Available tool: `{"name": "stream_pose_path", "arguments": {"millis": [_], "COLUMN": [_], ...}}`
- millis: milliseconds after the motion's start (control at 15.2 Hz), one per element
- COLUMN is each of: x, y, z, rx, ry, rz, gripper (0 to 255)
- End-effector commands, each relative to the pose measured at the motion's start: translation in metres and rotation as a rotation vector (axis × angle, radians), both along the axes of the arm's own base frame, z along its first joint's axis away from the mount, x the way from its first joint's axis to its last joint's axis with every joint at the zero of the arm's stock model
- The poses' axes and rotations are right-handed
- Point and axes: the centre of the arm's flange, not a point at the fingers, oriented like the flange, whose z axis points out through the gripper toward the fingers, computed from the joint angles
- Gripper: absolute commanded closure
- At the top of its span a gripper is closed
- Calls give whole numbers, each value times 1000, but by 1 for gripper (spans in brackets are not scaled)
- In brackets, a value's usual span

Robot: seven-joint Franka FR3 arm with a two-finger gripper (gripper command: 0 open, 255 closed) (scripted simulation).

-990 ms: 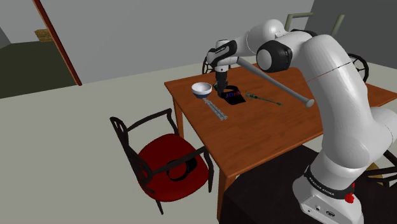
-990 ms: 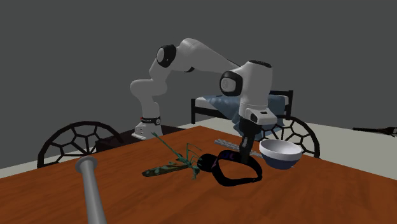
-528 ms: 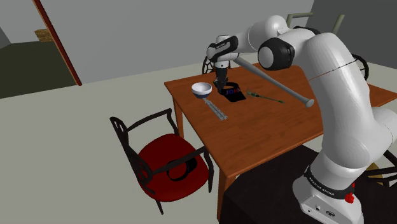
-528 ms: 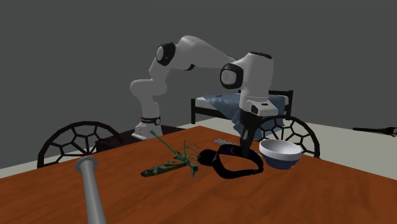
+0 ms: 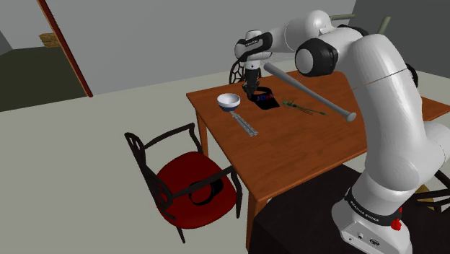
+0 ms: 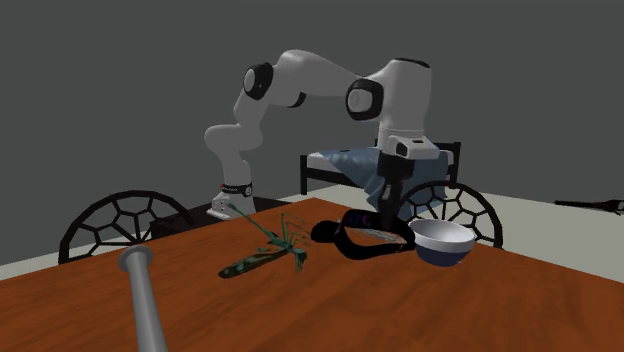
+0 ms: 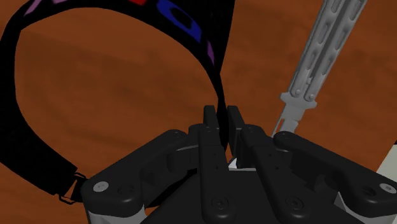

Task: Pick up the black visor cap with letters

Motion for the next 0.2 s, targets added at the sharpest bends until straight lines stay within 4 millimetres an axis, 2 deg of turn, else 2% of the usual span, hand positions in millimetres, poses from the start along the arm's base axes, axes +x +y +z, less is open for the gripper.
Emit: {"name": "stream_pose_path", "arguments": {"millis": [0,132], "x": [0,0], "y": [0,0], "z": [10,11], "rx": [0,0], "ry": [0,0], "rz": [0,0], "gripper": [255,255]}}
